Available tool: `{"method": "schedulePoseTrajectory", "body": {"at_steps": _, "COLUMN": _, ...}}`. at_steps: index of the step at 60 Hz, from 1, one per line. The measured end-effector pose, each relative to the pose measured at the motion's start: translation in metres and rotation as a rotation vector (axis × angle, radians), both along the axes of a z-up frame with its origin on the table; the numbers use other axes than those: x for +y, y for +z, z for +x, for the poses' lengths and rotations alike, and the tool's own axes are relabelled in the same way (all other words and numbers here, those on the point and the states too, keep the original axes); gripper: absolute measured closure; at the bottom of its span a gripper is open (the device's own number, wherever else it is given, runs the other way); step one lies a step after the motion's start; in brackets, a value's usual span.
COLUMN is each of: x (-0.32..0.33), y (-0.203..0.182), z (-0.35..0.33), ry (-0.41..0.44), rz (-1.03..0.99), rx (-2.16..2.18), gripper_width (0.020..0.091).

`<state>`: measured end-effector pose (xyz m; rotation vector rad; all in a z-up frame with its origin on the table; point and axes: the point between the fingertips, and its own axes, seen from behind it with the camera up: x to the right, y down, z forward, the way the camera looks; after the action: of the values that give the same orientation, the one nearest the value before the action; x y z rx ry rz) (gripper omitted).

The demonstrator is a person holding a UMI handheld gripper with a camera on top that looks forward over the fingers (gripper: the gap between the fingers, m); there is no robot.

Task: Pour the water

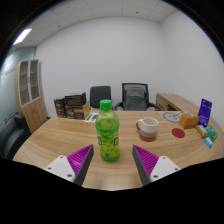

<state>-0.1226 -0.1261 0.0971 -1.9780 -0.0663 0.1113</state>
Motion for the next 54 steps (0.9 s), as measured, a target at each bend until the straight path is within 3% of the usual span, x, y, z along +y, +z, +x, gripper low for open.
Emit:
{"method": "schedulePoseTrajectory", "body": {"at_steps": 18, "x": 0.097, "y": -0.02, "z": -0.026, "ry": -0.025, "rz": 0.045, "rx": -0.049, "gripper_width": 0.0306}}
{"method": "schedulePoseTrajectory", "body": {"at_steps": 23, "x": 0.112, "y": -0.022, "z": -0.032, "ry": -0.025, "rz": 0.07, "rx": -0.058, "gripper_width": 0.0408}}
{"method": "schedulePoseTrajectory", "body": {"at_steps": 27, "x": 0.117, "y": -0.02, "z": -0.029, "ry": -0.049, "rz": 0.098, "rx": -0.085, "gripper_width": 0.0559}}
{"method": "schedulePoseTrajectory", "body": {"at_steps": 35, "x": 0.118, "y": -0.021, "z": -0.033, "ry": -0.054, "rz": 0.109, "rx": -0.027, "gripper_width": 0.0606}}
{"method": "schedulePoseTrajectory", "body": {"at_steps": 44, "x": 0.118, "y": -0.02, "z": -0.035, "ry": -0.043, "rz": 0.114, "rx": -0.041, "gripper_width": 0.0708}}
{"method": "schedulePoseTrajectory", "body": {"at_steps": 54, "x": 0.12, "y": -0.02, "z": -0.039, "ry": 0.006, "rz": 0.114, "rx": -0.007, "gripper_width": 0.0708}}
